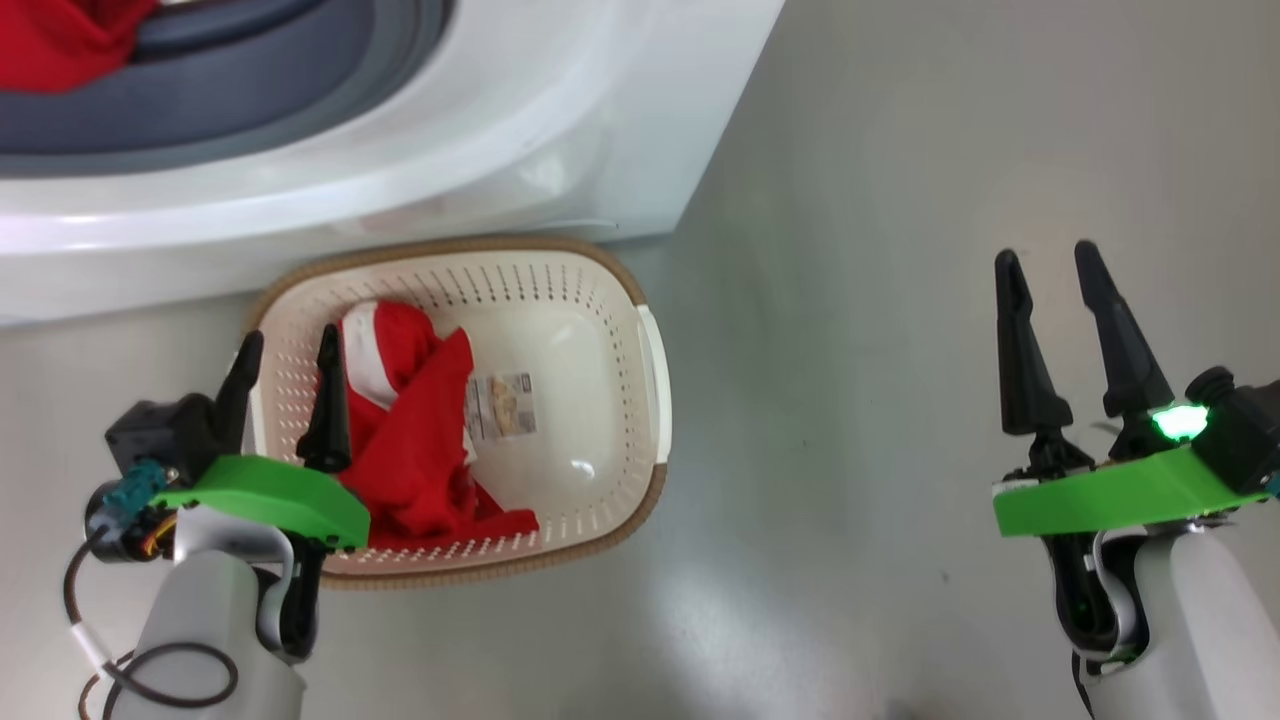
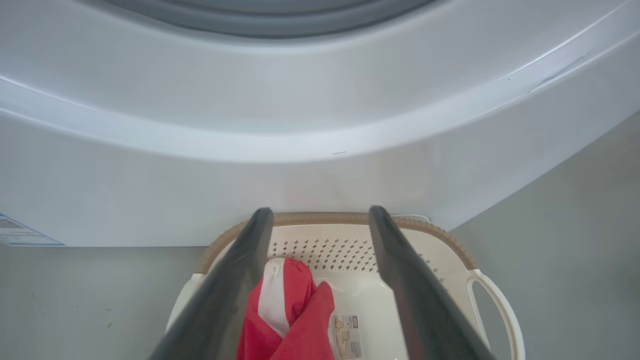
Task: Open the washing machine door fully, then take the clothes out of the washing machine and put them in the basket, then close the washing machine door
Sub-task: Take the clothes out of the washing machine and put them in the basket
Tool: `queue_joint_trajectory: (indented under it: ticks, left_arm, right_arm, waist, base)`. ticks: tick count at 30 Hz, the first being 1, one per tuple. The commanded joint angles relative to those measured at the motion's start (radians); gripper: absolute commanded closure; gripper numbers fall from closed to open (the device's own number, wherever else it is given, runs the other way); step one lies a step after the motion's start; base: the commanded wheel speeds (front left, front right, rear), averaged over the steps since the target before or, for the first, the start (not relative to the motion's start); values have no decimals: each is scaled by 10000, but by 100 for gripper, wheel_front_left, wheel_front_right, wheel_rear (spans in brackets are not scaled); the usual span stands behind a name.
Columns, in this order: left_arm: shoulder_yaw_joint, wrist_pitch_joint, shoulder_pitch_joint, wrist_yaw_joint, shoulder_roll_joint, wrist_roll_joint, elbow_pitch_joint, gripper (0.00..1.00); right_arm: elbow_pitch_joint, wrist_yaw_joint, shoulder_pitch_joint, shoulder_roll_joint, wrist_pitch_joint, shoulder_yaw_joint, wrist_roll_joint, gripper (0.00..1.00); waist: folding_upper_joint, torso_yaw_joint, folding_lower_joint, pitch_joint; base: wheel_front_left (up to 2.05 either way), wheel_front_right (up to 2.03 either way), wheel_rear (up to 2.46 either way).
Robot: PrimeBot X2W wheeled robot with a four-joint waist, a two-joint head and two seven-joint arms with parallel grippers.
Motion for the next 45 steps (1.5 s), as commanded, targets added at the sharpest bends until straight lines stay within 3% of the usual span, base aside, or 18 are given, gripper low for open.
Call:
queue_joint_trajectory:
  ticks: [1,29,45]
  left_arm:
    - [355,-51,438,-56,199,115,-443,0]
    - [1263,-51,3945,-56,-99,672,-4599,0]
    - [1616,-51,5783,-56,-129,335,-5680,0]
  right_arm:
    - [-168,73,334,-31,-63,231,-145,0]
    - [230,73,2409,-31,-63,-3,-582,0]
    - [159,73,3305,-31,-63,-232,-550,0]
  waist:
    - [-1,178,0,-615]
    - [-1,608,0,-3691]
    - [-1,593,0,-4200]
  base:
    - [0,0,0]
    - [0,0,0]
    - [0,0,0]
